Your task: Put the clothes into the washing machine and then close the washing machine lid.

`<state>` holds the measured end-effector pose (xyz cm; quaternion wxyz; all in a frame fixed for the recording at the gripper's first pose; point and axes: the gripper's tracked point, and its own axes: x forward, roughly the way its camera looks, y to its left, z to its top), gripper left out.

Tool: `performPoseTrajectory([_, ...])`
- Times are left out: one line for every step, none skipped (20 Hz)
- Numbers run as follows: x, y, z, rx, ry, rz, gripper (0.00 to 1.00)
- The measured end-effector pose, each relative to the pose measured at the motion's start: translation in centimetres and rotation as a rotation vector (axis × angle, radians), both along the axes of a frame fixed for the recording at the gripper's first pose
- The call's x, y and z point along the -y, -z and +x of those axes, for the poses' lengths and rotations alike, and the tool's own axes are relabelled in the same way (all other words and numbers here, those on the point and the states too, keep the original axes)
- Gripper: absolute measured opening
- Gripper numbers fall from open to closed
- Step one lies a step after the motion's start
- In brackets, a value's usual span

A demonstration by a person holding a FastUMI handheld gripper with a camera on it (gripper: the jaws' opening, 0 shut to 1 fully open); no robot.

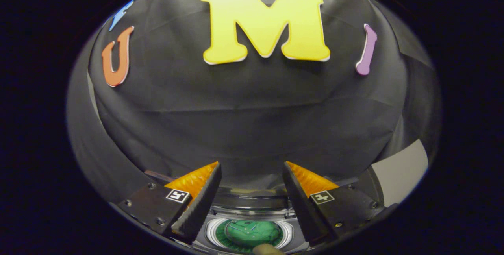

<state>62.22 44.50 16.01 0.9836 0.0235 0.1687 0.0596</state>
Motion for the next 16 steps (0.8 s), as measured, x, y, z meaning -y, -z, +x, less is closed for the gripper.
performPoseTrajectory([0.17, 0.64, 0.45, -0.020, 0.008, 0.004, 0.96])
performPoseTrajectory([0.33, 1.25, 0.77, -0.038, 0.017, 0.003, 0.97])
performPoseTrajectory([0.32, 1.15, 0.86, -0.024, 0.019, 0.001, 0.97])
performPoseTrajectory([0.36, 1.46, 1.04, -0.031, 0.026, -0.011, 0.97])
performPoseTrajectory([0.35, 1.37, 1.18, -0.029, 0.029, -0.016, 0.96])
performPoseTrajectory([0.23, 1.46, 1.19, -0.034, 0.035, -0.019, 0.98])
performPoseTrajectory([0.30, 1.38, 0.97, -0.034, 0.036, -0.024, 0.98])
performPoseTrajectory([0.24, 1.44, 0.85, -0.032, 0.036, -0.026, 0.98])
performPoseTrajectory([0.17, 1.43, 0.84, -0.019, 0.033, -0.031, 0.98])
performPoseTrajectory([0.20, 1.40, 0.75, -0.003, 0.030, -0.033, 0.98])
performPoseTrajectory([0.16, 1.29, 0.95, 0.014, 0.027, -0.032, 0.98])
performPoseTrajectory([0.12, 1.23, 0.89, 0.027, 0.024, -0.033, 0.98])
performPoseTrajectory([0.11, 1.25, 0.79, 0.036, 0.022, -0.035, 0.98])
performPoseTrajectory([0.13, 1.34, 0.73, 0.044, 0.021, -0.035, 0.98])
performPoseTrajectory([0.14, 1.34, 0.66, 0.052, 0.018, -0.036, 0.98])
performPoseTrajectory([0.11, 1.34, 0.47, 0.059, 0.015, -0.034, 0.98])
